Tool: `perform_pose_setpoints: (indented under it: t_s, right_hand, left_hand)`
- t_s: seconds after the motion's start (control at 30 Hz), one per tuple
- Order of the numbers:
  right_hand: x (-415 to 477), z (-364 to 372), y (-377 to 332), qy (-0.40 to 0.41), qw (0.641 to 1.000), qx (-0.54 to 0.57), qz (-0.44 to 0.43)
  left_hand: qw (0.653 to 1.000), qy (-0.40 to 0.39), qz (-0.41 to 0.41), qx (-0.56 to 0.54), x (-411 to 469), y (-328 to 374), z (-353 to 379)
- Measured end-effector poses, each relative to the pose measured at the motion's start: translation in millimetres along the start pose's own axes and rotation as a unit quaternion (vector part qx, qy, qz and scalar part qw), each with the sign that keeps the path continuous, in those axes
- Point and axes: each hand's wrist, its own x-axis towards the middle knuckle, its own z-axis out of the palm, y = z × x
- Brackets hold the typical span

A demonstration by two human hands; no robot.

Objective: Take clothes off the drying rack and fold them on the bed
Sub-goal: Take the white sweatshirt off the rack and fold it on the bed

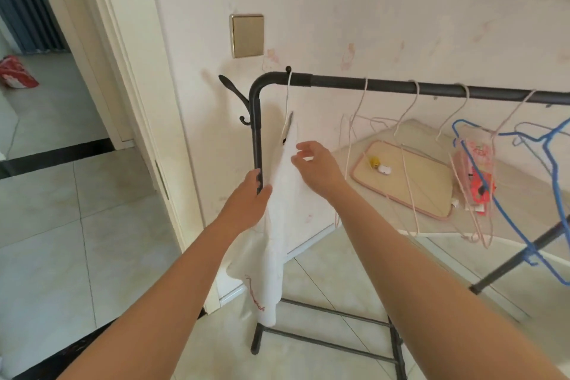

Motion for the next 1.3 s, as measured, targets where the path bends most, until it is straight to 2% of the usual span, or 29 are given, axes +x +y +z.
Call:
perform_pose_setpoints:
  t_s: [0.03,0.13,0.27,0.43,0.53,0.6,0.7,0.8,0.97,1.07,1.2,1.3]
  right_hand:
    - [16.4,24.0,-7.9,0.020,0.999,-0.006,0.029]
    - [34.1,37.0,-20.6,0.040,0.998,0.015,0.048]
    - [65.5,63.8,-28.7,0.075,0.990,0.037,0.111]
    - [92.7,62.1,-23.4,0.174,0.965,0.104,0.167]
    - [102.2,50.7,-25.3,0.172,0.965,0.104,0.167]
    - [106.7,46.1,-26.1,0.176,0.967,0.078,0.166]
    - [107.8,36.7,-24.8,0.236,0.955,0.045,0.175]
    - [101.8,22.7,-22.5,0.295,0.937,0.078,0.169]
    - [82.8,-1.8,-29.8,0.279,0.940,0.117,0.155]
    - [66.3,-14.1,-33.5,0.256,0.945,0.125,0.159]
    - [41.3,-26.7,-27.9,0.228,0.953,0.088,0.180]
    - [26.1,-39.9,-14.4,0.229,0.954,-0.013,0.191]
  left_hand:
    - [0.999,-0.044,0.008,0.003,18.3,-14.4,-10.6]
    - [0.991,-0.090,0.088,0.051,17.9,-9.3,-8.8]
    - [0.967,-0.090,0.216,0.101,30.6,-19.9,-9.7]
    - [0.947,-0.177,0.261,0.056,40.5,-27.8,-8.0]
    - [0.941,-0.214,0.263,0.015,58.3,-32.6,-7.9]
    - [0.947,-0.191,0.259,-0.011,77.7,-36.9,-7.7]
    - [0.961,-0.158,0.224,-0.032,109.0,-42.0,-7.6]
    - [0.967,-0.125,0.218,-0.050,130.3,-37.5,-8.7]
    - [0.972,-0.052,0.204,-0.105,137.2,-13.1,-0.9]
    - [0.972,-0.048,0.192,-0.124,137.7,-1.1,6.8]
    - [0.974,-0.022,0.187,-0.125,136.1,8.8,15.0]
    - [0.970,0.034,0.224,-0.087,137.9,6.0,18.1]
